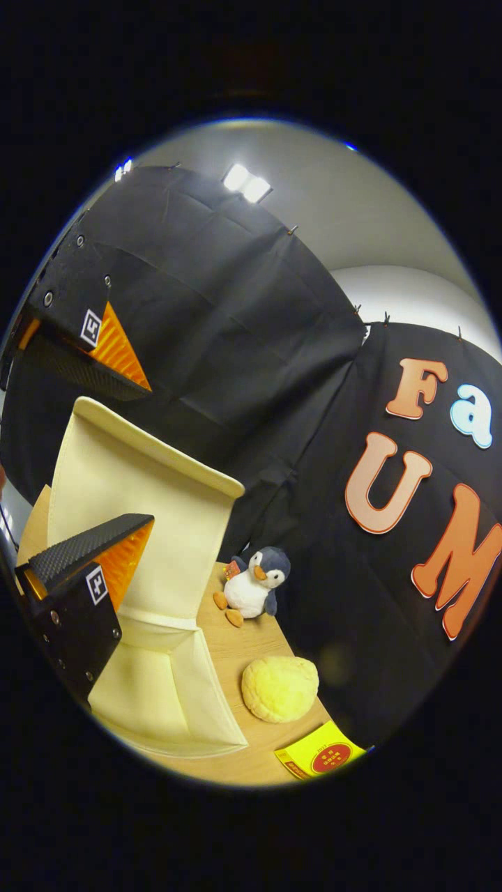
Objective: Open the storage box then place both shoes into the box .Put the left shoe in first, then the right shoe, with the right side of both shoes facing outward in a uniform manner.
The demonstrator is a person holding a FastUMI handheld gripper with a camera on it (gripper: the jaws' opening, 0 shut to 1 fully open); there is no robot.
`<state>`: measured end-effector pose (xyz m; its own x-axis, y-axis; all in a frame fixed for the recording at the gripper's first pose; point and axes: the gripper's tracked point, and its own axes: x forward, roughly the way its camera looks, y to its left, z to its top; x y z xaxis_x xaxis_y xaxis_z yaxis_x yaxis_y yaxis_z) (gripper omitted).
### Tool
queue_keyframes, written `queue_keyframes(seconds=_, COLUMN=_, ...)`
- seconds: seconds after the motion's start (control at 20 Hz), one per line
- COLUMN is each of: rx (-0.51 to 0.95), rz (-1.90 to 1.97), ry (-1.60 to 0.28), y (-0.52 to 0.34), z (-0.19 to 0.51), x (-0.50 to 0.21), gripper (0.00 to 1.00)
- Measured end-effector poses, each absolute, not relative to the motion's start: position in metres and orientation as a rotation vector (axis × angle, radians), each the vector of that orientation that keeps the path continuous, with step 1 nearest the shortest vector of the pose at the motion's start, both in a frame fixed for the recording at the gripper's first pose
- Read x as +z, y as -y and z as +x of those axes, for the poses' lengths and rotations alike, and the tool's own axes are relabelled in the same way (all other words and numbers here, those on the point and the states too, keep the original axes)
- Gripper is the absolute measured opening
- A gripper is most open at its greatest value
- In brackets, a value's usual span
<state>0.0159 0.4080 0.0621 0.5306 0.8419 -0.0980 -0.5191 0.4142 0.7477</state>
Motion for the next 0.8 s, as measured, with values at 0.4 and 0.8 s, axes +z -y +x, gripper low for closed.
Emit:
queue_keyframes(seconds=0.4, rx=0.619, rz=0.621, ry=-0.384, y=-0.314, z=0.054, x=0.034, gripper=0.97)
queue_keyframes(seconds=0.8, rx=0.303, rz=0.476, ry=-0.352, y=-0.172, z=0.070, x=-0.021, gripper=0.98)
